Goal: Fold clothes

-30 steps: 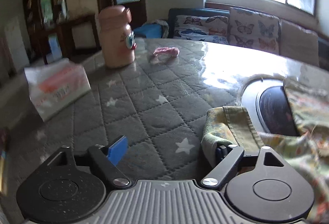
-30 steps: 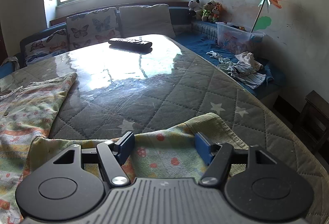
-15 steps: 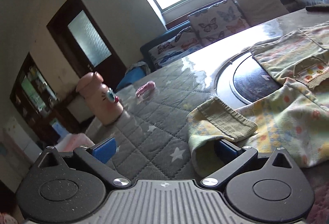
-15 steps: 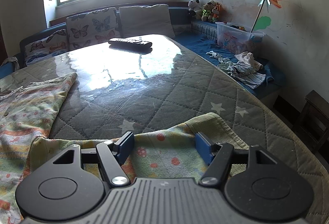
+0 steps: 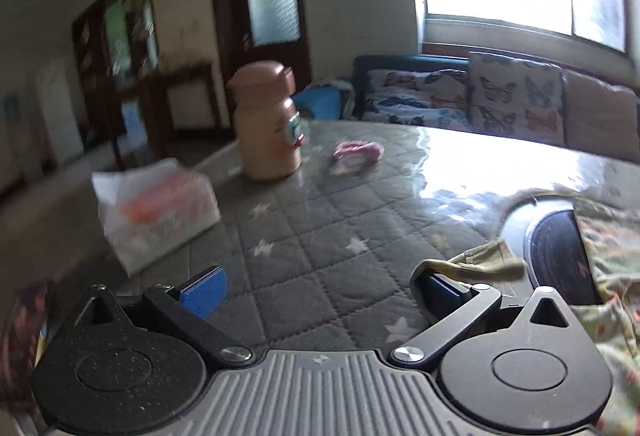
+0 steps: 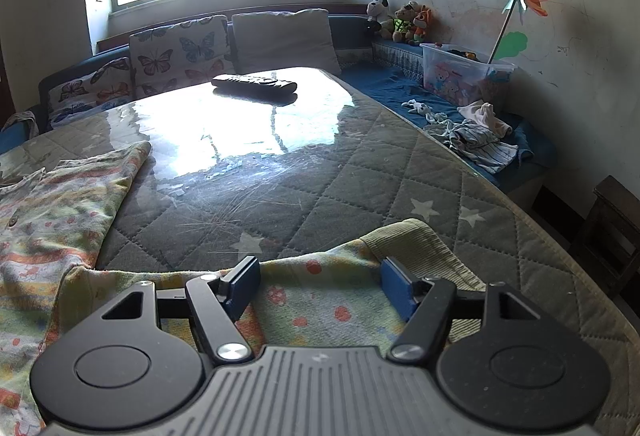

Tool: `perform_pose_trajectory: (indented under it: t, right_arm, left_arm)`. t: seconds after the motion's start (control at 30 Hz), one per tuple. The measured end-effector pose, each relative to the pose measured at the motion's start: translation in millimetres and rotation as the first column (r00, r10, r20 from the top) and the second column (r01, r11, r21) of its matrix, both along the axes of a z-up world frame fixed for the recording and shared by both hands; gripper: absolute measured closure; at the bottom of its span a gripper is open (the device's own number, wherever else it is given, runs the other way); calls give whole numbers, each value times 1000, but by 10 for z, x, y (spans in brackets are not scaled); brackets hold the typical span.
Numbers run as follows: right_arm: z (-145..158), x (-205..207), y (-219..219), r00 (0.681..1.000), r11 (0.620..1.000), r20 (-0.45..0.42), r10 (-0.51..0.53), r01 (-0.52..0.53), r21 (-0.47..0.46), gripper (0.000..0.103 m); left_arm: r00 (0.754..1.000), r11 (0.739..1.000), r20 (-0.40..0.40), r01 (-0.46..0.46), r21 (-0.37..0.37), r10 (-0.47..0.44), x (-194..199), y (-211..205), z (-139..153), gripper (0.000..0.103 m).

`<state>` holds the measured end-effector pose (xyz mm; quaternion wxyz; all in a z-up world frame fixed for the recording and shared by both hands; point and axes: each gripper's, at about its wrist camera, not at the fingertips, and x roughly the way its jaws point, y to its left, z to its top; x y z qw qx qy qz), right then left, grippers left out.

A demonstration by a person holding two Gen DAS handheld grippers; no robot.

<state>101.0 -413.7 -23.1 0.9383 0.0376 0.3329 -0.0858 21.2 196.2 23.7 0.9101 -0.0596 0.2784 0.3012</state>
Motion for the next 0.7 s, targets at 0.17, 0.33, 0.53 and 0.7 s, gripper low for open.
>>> perform_pose_trajectory:
  t: [0.17,0.33,0.53,0.7]
  right_arm:
    - [2,3,11,1000,1000,-1,-1,1,-2,33]
    - [3,11,17,1000,1000,-2,-2,2,-3,33]
    - [-5,20,17,1000,1000,-2,0,0,-3,32]
    - [-2,68,13,1000,1000,-4,9,-9,-4,32]
  left_arm:
    - [997,977,-5,-73,-202,74,-89,315,-98,0]
    - [994,990,-58,-96,-101,90,-93,261,-167,0]
    - [996,999,-87,-16,38,20,90,41,-169,0]
    - [983,989,-183,24,145,3,355,4,-299,3]
